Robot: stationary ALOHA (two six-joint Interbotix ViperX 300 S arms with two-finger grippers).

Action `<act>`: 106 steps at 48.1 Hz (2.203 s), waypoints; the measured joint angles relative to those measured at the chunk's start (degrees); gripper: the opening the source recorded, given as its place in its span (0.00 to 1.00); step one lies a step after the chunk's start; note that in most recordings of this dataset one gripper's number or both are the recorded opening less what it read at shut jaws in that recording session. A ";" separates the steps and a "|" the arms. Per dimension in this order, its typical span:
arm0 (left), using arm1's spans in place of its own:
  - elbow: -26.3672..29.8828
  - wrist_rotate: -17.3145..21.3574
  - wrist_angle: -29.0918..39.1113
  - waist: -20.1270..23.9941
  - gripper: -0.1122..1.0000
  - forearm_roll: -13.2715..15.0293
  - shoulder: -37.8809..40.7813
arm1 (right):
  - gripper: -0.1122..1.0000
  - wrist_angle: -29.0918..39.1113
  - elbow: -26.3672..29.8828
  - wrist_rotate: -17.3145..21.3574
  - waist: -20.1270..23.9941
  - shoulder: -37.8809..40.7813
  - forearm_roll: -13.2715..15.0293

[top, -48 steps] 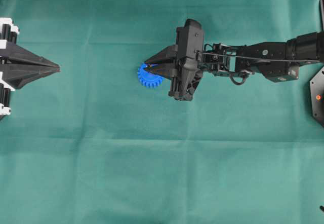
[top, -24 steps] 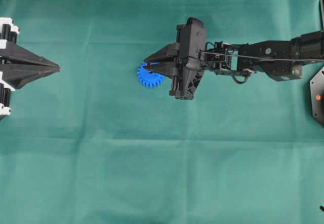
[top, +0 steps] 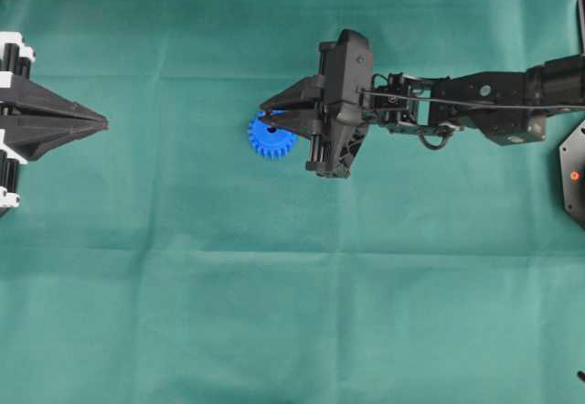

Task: Insert the shaft placed at a random location into the center hole of the small gear at another random location.
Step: 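Align and lower the shaft into the blue gear's center hole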

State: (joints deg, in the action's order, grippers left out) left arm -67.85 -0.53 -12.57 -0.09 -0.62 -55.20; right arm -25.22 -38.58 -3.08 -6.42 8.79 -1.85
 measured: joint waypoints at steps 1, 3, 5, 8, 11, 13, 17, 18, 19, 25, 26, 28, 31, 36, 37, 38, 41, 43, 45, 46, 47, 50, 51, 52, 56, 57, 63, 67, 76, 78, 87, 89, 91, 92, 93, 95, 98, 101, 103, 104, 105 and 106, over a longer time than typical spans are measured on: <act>0.00 0.00 0.00 0.00 0.10 0.09 -0.09 | 0.21 0.00 0.00 0.00 -0.09 0.18 0.00; 0.00 0.00 0.00 0.00 0.10 0.00 0.00 | 0.21 -0.18 0.00 0.00 -0.09 0.53 0.00; 0.09 0.09 0.00 0.00 0.10 0.09 0.00 | 0.21 -0.26 0.00 0.00 -0.18 0.88 0.00; 0.00 0.00 0.00 0.00 0.10 0.00 0.00 | 0.21 -0.44 0.00 0.00 -0.18 1.32 0.00; 0.00 0.09 0.00 0.00 0.10 0.00 0.00 | 0.21 -0.62 0.09 0.00 -0.09 1.49 -0.09; 0.09 0.00 0.00 0.00 0.10 0.09 0.00 | 0.21 -0.70 0.09 0.00 -0.09 1.49 -0.09; 0.00 0.00 0.00 0.00 0.10 0.09 0.00 | 0.21 -0.88 0.09 0.00 -0.09 1.67 -0.18; 0.00 0.00 0.00 0.00 0.10 0.09 0.00 | 0.21 -0.97 0.09 0.00 -0.09 1.76 -0.18; 0.00 0.00 0.00 0.00 0.10 0.09 0.00 | 0.21 -0.97 0.09 0.00 -0.09 1.76 -0.26; 0.00 0.00 0.00 0.00 0.10 0.00 0.00 | 0.21 -1.05 0.18 0.00 0.00 1.85 -0.18; 0.09 0.09 0.00 0.00 0.10 0.00 0.00 | 0.21 -1.05 0.18 0.00 0.00 1.85 -0.26; 0.00 0.00 0.00 0.00 0.10 0.09 -0.09 | 0.21 -0.97 0.18 0.00 0.00 1.76 -0.26; 0.09 0.00 0.00 0.00 0.10 0.09 0.00 | 0.21 -0.97 0.18 0.00 0.09 1.76 -0.26; 0.09 0.00 0.00 0.00 0.10 0.00 -0.09 | 0.21 -0.97 0.09 0.00 0.00 1.49 -0.18; 0.09 0.00 0.00 0.00 0.10 0.00 0.00 | 0.21 -0.97 0.09 0.00 0.00 1.41 -0.26; 0.09 0.00 0.00 0.00 0.10 0.00 0.00 | 0.21 -0.97 0.09 0.00 0.00 1.32 -0.26; 0.09 0.00 0.00 0.00 0.10 0.00 0.00 | 0.21 -0.97 0.09 0.00 0.00 0.62 -0.18; 0.00 0.00 0.00 0.00 0.10 0.09 0.00 | 0.21 -0.97 0.00 -0.09 -0.09 0.09 -0.18; 0.09 0.00 0.00 0.00 0.10 0.09 0.00 | 0.21 -0.97 0.00 0.00 -0.09 -0.35 -0.18; 0.09 0.00 0.09 0.00 0.10 0.09 0.00 | 0.21 -0.97 0.00 -0.09 -0.18 -0.44 -0.18; 0.09 0.00 0.00 0.00 0.10 0.00 0.00 | 0.21 -0.97 -0.09 -0.09 -0.09 -0.53 -0.09; 0.09 0.00 0.00 0.00 0.10 0.09 0.00 | 0.21 -0.97 -0.09 0.00 -0.18 -0.62 -0.09; 0.09 0.00 0.09 0.00 0.10 0.00 0.00 | 0.21 -0.97 -0.18 0.00 -0.09 -0.62 -0.18; 0.09 0.00 0.09 0.00 0.10 0.00 0.00 | 0.21 -0.97 -0.18 -0.09 -0.09 -0.62 -0.18; 0.09 0.00 0.09 0.00 0.10 0.09 0.00 | 0.21 -0.97 -0.18 -0.09 0.00 -0.62 -0.18; 0.09 0.00 0.09 0.00 0.10 0.09 0.00 | 0.21 -0.97 -0.26 -0.09 0.00 -0.62 -0.09; 0.09 0.00 0.00 0.00 0.10 0.00 0.00 | 0.21 -0.97 -0.35 0.00 0.00 -0.62 -0.09; 0.09 0.00 0.09 0.00 0.10 0.09 0.00 | 0.21 -0.97 -0.44 -0.09 0.09 -0.44 -0.09; 0.00 0.00 0.09 0.00 0.10 0.00 0.00 | 0.21 -0.97 -0.44 0.00 0.09 0.88 -0.18; 0.09 0.00 0.09 0.00 0.10 0.09 0.00 | 0.21 -1.05 -0.44 -0.09 0.09 1.14 -0.18; 0.00 0.00 0.09 0.00 0.10 0.09 0.00 | 0.21 -1.32 -0.44 0.00 0.18 2.29 -0.26; 0.00 0.00 0.09 0.00 0.10 0.09 0.00 | 0.21 -1.32 -0.44 -0.09 0.09 2.55 -0.35; 0.09 0.00 0.09 0.00 0.10 0.09 0.00 | 0.21 -1.32 -0.44 0.00 0.18 2.72 -0.44; 0.09 0.00 0.09 0.00 0.10 0.09 0.00 | 0.21 -1.32 -0.44 -0.09 0.18 2.81 -0.53; 0.00 0.00 0.09 0.00 0.10 0.00 0.00 | 0.21 -1.32 -0.44 -0.09 0.09 2.99 -0.62; 0.00 0.00 0.09 0.00 0.10 0.00 0.00 | 0.21 -1.32 -0.44 -0.09 0.09 3.25 -0.62; 0.09 0.00 0.09 0.00 0.10 0.09 0.00 | 0.21 -1.32 -0.35 -0.09 0.18 3.78 -0.62; 0.00 0.00 0.09 0.00 0.10 0.09 0.00 | 0.21 -1.32 -0.35 -0.09 0.18 4.22 -0.70; 0.09 0.00 0.09 0.00 0.10 0.09 0.00 | 0.21 -1.32 -0.35 0.00 0.18 4.66 -0.62; 0.09 0.00 0.09 0.00 0.10 0.09 0.00 | 0.21 -1.32 -0.26 0.00 0.09 4.83 -0.62; 0.00 0.00 0.00 0.09 0.10 0.09 0.00 | 0.21 -1.32 -0.26 -0.09 0.18 5.10 -0.70; 0.09 0.00 0.09 0.00 0.10 0.00 0.00 | 0.21 -1.32 -0.18 0.00 0.09 5.36 -0.70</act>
State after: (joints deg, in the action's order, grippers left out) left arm -67.76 -0.53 -12.48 -0.09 -0.62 -55.20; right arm -26.54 -38.76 -3.08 -6.33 14.15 -2.55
